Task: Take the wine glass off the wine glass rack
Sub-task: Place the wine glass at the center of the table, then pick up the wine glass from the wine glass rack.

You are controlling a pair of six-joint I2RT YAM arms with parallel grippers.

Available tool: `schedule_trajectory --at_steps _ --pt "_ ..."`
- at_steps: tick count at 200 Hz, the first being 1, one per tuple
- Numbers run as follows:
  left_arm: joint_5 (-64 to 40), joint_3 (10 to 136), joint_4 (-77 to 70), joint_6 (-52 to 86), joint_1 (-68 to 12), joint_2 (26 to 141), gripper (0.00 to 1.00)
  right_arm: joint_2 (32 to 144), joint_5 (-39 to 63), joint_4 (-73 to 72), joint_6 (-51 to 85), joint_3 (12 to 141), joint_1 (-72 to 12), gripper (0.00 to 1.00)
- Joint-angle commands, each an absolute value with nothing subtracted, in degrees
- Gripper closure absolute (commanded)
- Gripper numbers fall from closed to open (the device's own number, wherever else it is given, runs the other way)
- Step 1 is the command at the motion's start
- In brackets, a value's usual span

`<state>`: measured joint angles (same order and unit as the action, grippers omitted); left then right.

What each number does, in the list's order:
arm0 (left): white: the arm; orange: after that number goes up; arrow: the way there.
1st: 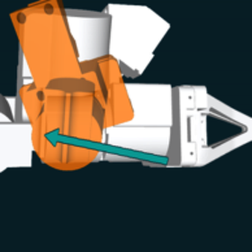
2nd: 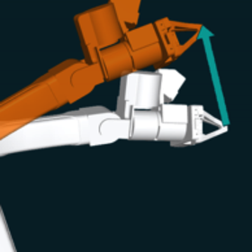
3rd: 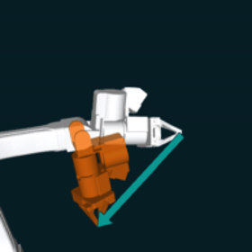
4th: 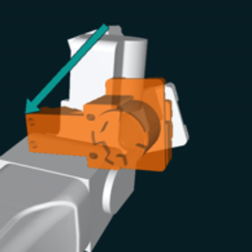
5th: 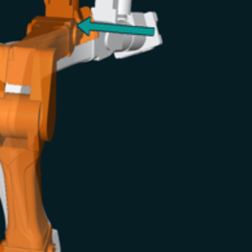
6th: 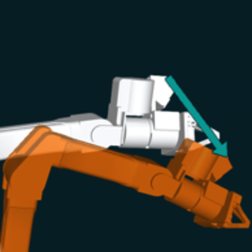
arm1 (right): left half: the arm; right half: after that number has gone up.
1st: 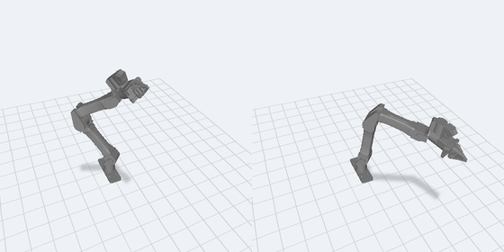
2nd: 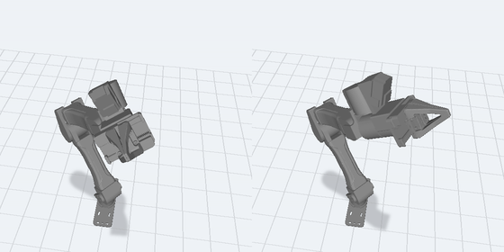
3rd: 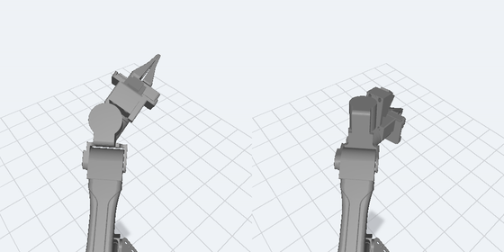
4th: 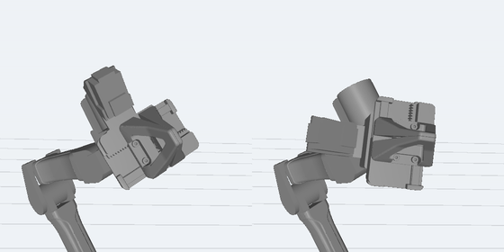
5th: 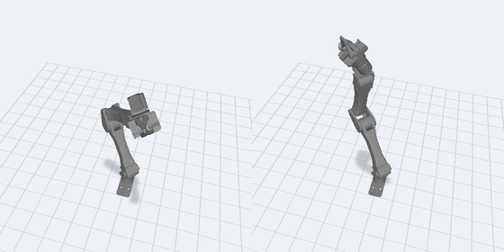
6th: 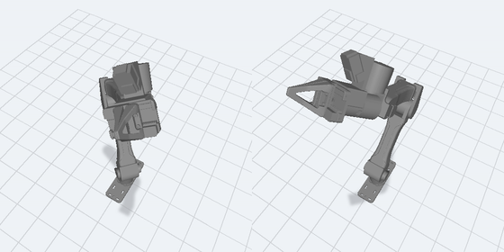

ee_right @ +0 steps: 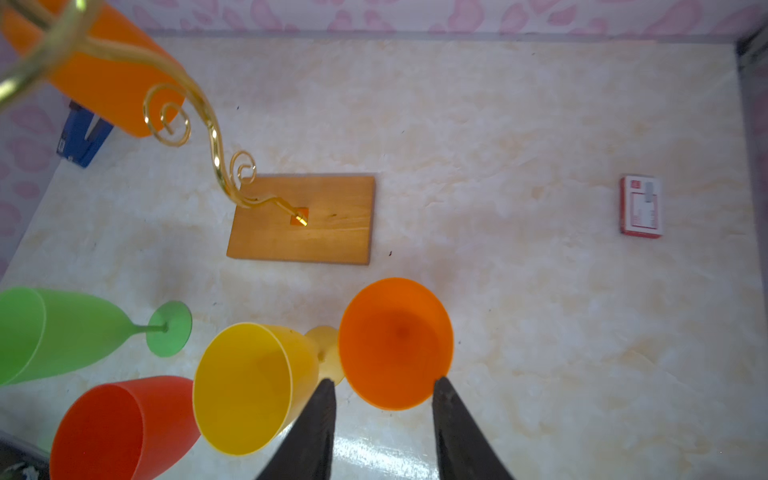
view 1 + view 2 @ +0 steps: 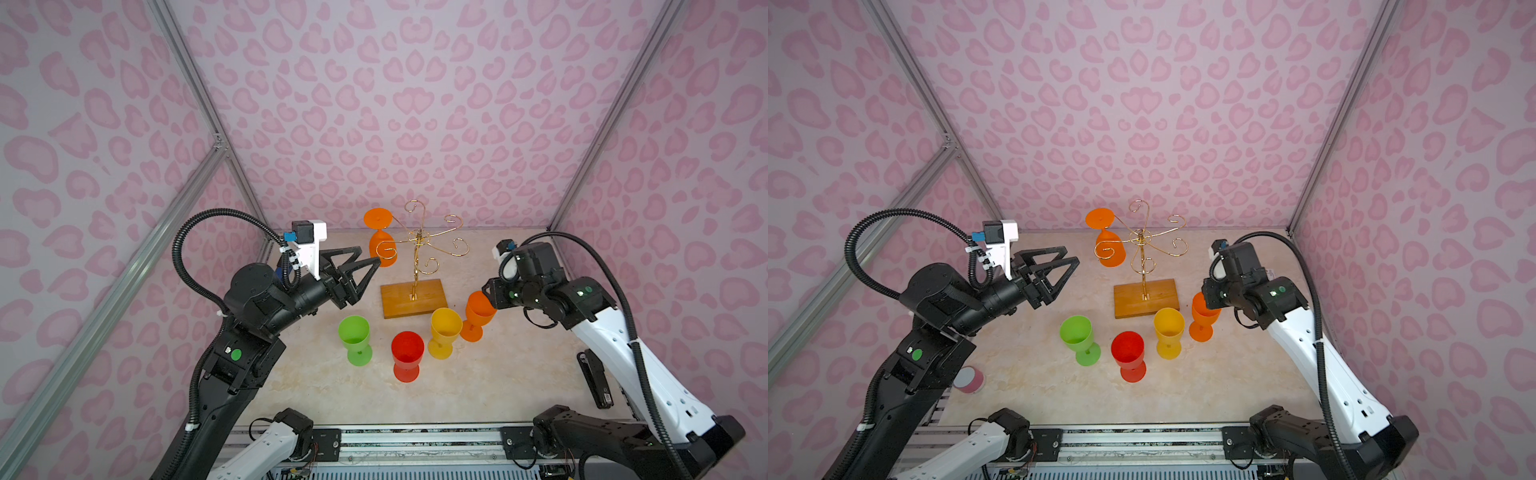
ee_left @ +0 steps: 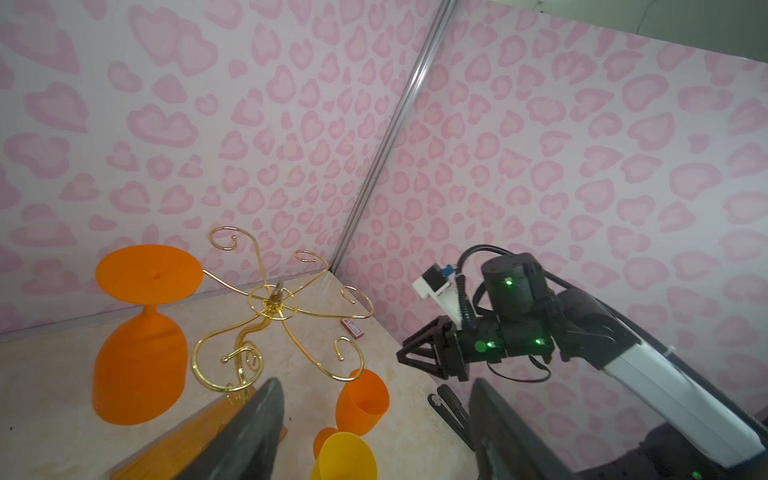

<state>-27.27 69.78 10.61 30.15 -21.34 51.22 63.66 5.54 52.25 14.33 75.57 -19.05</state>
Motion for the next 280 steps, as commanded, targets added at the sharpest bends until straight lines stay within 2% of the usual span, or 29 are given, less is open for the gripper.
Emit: schedule_trajectory --at_steps 1,44,63,116,212,280 --pt "-32.1 68.5 7.0 39.1 -16.5 53.0 0.29 60.0 7.9 51.8 14.4 74.9 -15.4 0.6" --pt "-42.7 65.8 -6.8 54.9 -5.6 61.5 0.31 52.3 7.8 44.7 17.1 69.6 -11.3 0.58" --pt "-46.6 65.8 -13.4 61.8 -3.6 67.1 0.31 51.8 9.2 44.0 17.1 68.7 -9.9 0.58" --pt "-50.4 68.7 -17.9 67.2 -3.8 77.9 0.32 51.4 11.3 42.4 17.1 66.8 -7.6 0.58" --pt "-49.0 72.2 -16.2 65.9 -6.5 85.5 0.39 50.5 14.3 41.7 17.2 65.0 -4.8 0.58" --pt "-48.8 73.4 -15.8 65.6 -7.2 86.5 0.55 50.2 15.2 41.4 17.3 64.3 -4.0 0.58"
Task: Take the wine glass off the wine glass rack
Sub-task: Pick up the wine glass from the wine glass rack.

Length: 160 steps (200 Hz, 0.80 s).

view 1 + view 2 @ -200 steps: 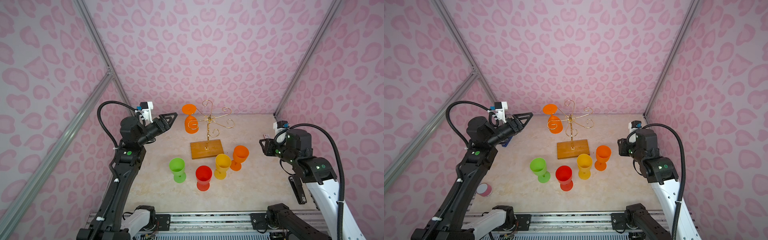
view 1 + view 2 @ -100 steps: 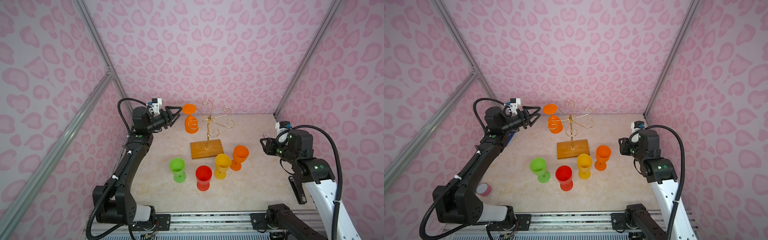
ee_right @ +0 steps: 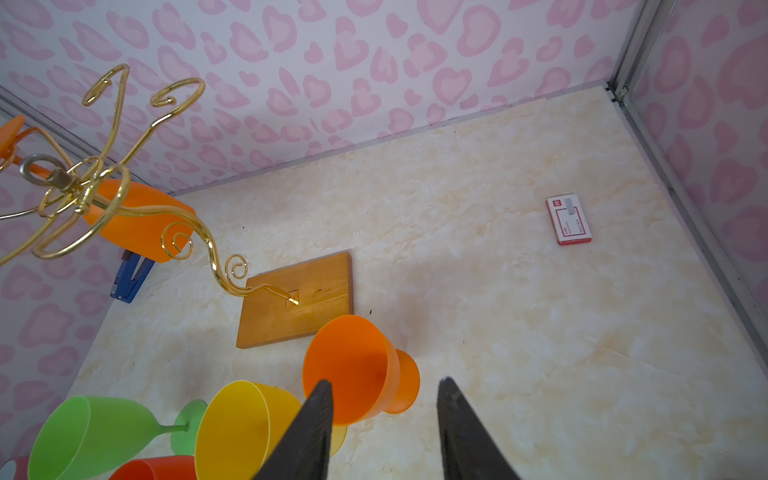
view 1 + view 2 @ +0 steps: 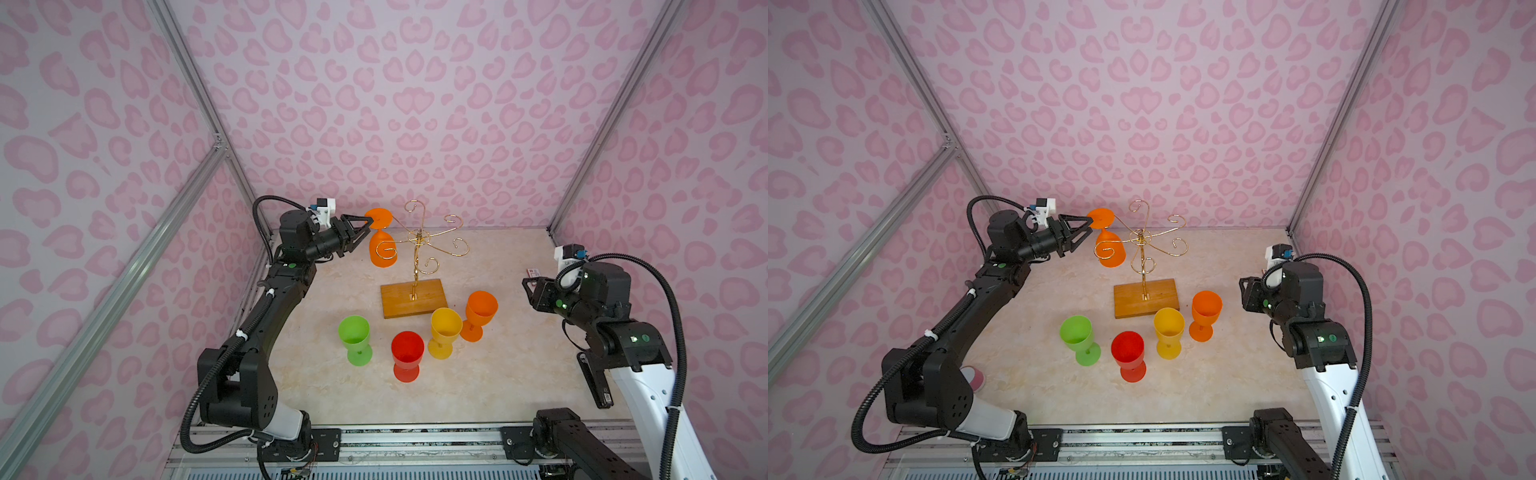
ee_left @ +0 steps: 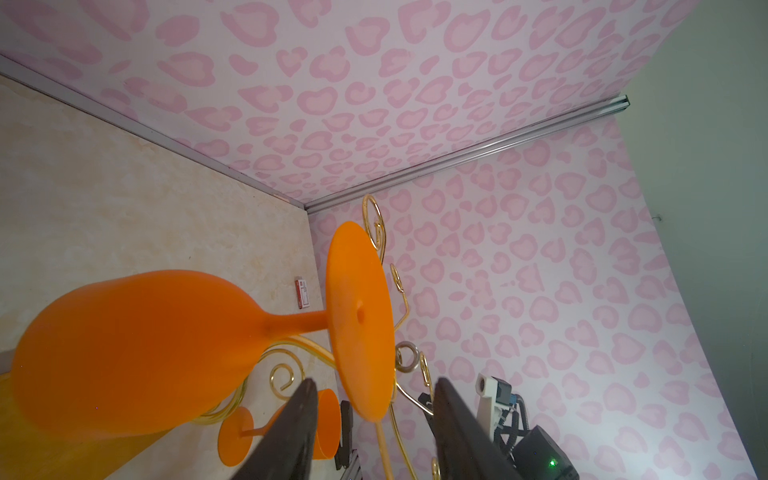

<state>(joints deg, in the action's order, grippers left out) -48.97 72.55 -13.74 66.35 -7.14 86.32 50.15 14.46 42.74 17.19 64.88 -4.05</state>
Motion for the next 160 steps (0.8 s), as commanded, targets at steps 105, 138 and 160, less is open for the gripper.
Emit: schedule_trajectory --at_steps 105,138,160 --pt "-49.2 74.5 -15.1 65.1 -7.3 88.5 0.71 50.3 16.4 40.4 18.2 62.8 -3.7 0.58" --pt "-49.3 75.1 -14.9 65.1 -7.3 89.1 0.72 50.3 16.7 39.9 18.4 62.5 -3.8 0.58" --pt "-49.3 75.4 -14.7 64.9 -7.3 89.5 0.78 50.2 16.7 39.9 18.3 62.4 -3.6 0.58"
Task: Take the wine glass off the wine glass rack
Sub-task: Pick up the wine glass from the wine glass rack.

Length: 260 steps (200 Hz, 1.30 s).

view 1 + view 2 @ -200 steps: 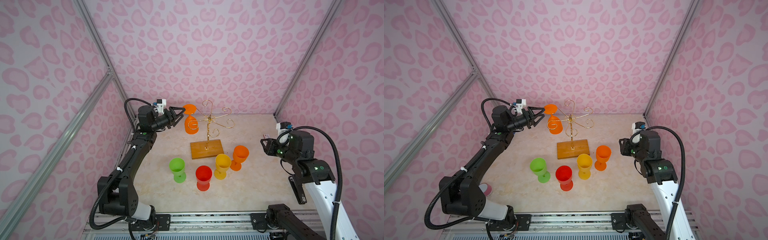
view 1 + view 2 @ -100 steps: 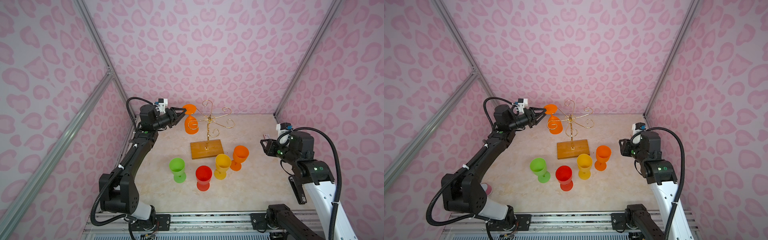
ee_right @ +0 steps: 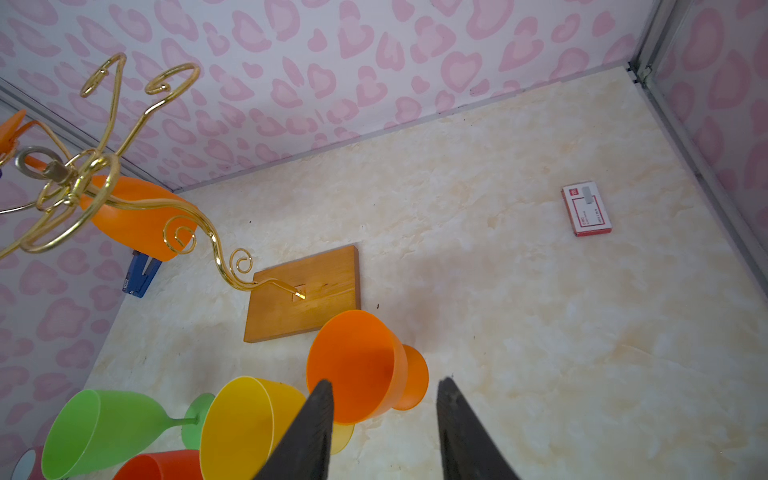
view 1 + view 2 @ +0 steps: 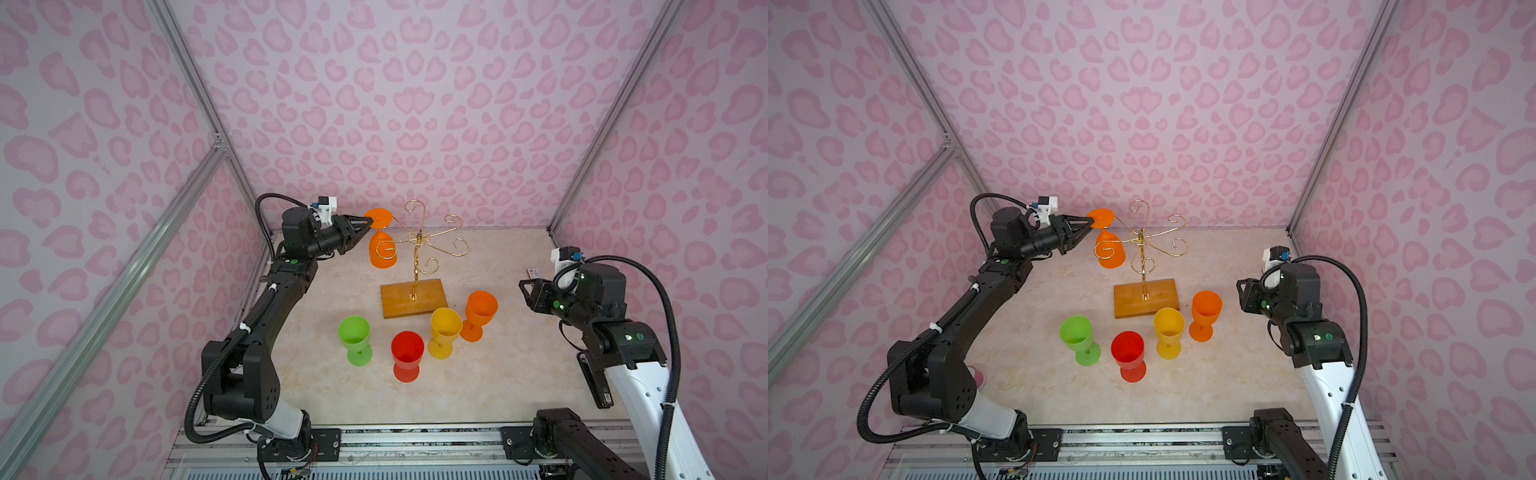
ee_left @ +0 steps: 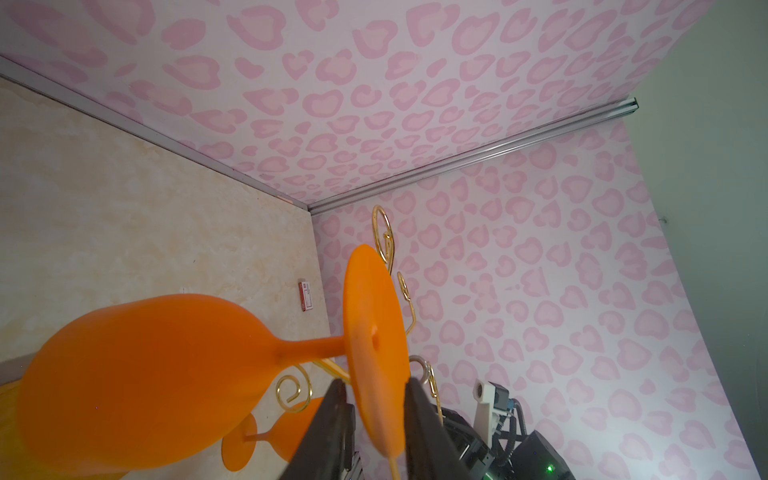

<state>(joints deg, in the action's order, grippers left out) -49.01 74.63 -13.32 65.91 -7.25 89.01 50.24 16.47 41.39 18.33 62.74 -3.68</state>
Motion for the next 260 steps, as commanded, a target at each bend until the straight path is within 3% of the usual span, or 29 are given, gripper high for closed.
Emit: schedule_trajectory --at_steps 1,92,121,260 --pt "-49.3 75.4 -14.7 64.9 -7.3 89.5 0.78 50.2 16.7 39.9 18.3 62.4 -3.6 0.58" --pt "-49.4 76.2 -13.9 64.7 -7.3 90.1 0.89 50.3 17.1 39.3 18.7 61.9 -3.6 0.58" --pt "-49.5 76.5 -13.8 65.3 -7.2 90.0 0.97 50.3 17.2 39.2 18.8 61.8 -3.6 0.58" --pt "-49.4 76.7 -16.7 75.2 -5.5 88.8 0.97 50.8 18.3 38.2 19.7 61.7 -3.5 0.58"
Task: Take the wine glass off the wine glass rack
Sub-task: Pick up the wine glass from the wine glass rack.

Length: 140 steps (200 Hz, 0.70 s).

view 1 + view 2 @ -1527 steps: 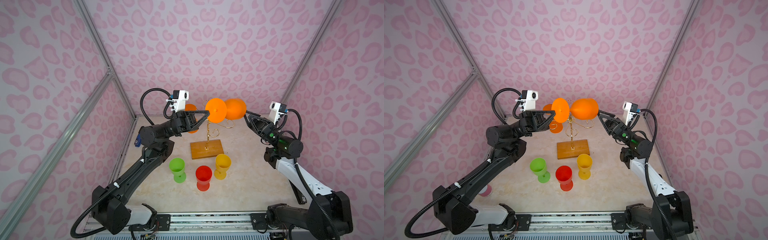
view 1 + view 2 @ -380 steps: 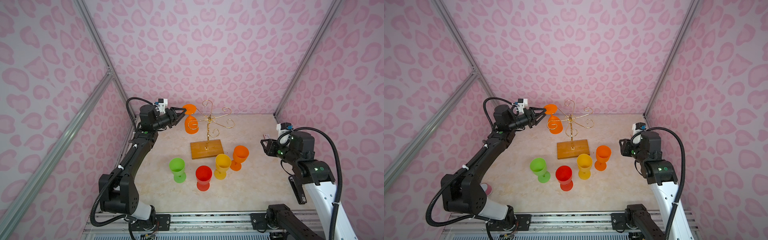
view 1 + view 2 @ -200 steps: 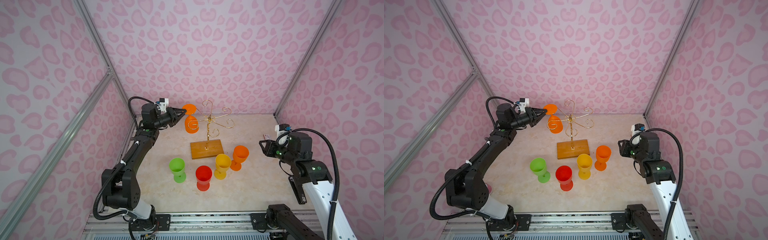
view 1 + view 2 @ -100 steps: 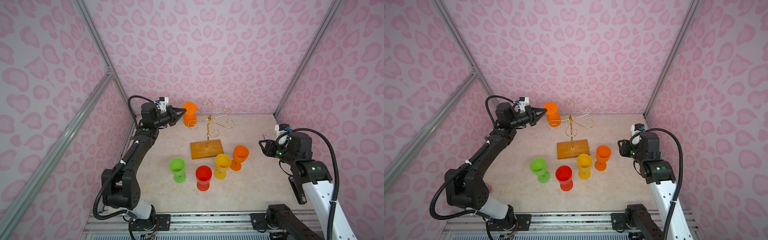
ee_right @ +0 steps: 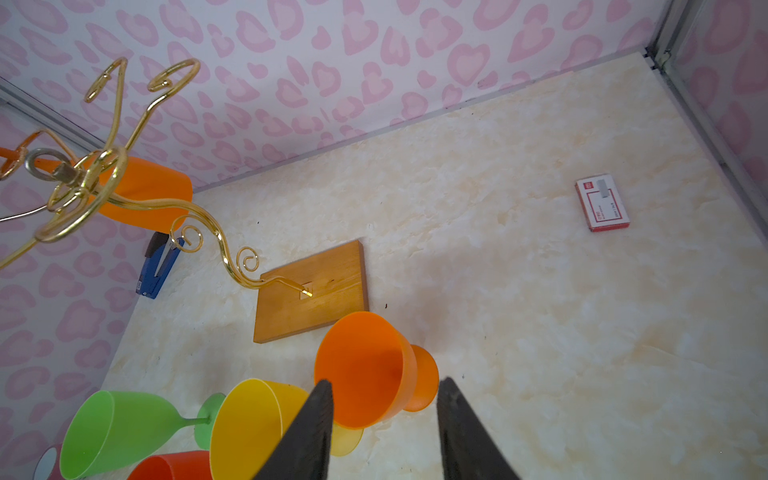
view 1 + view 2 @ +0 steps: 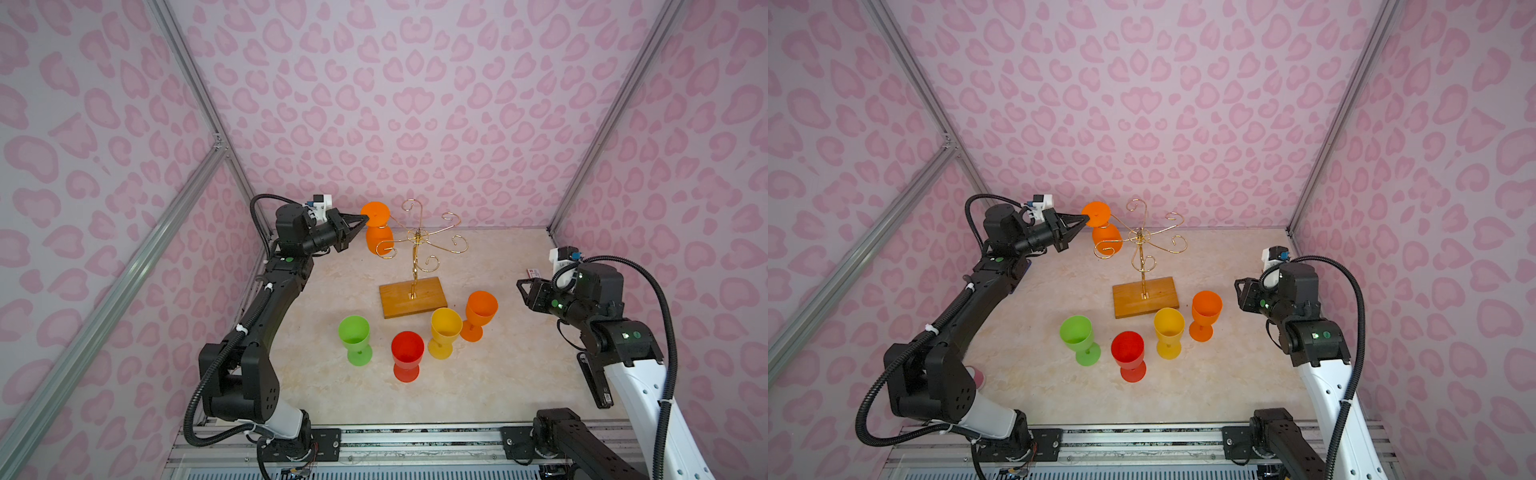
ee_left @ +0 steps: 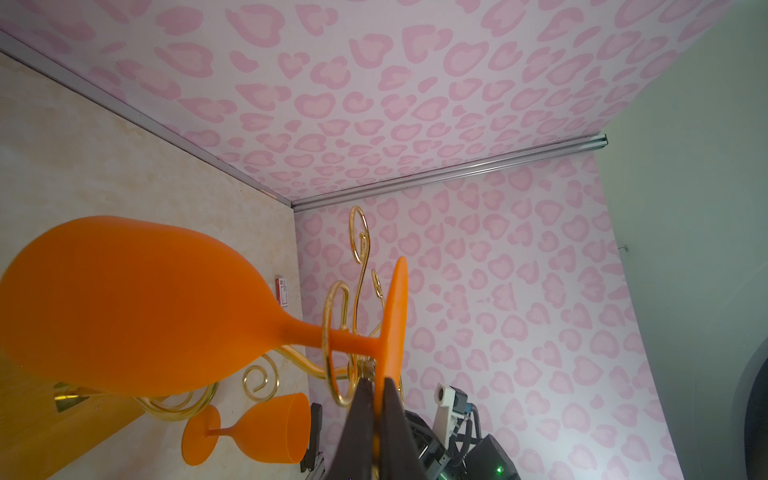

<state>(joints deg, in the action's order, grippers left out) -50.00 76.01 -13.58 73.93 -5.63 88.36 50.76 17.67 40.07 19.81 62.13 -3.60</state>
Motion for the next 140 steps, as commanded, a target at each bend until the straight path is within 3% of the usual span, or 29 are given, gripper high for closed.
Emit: schedule_trajectory --at_steps 1,140 --pt "-49.4 76.7 -16.7 75.2 -5.5 88.9 0.97 50.8 18.3 38.2 19.8 61.7 -3.5 0.58" --pt "-50.0 81.9 -18.2 76.4 -9.8 92.9 0.97 49.1 19.2 38.6 19.2 60.1 -1.7 0.58"
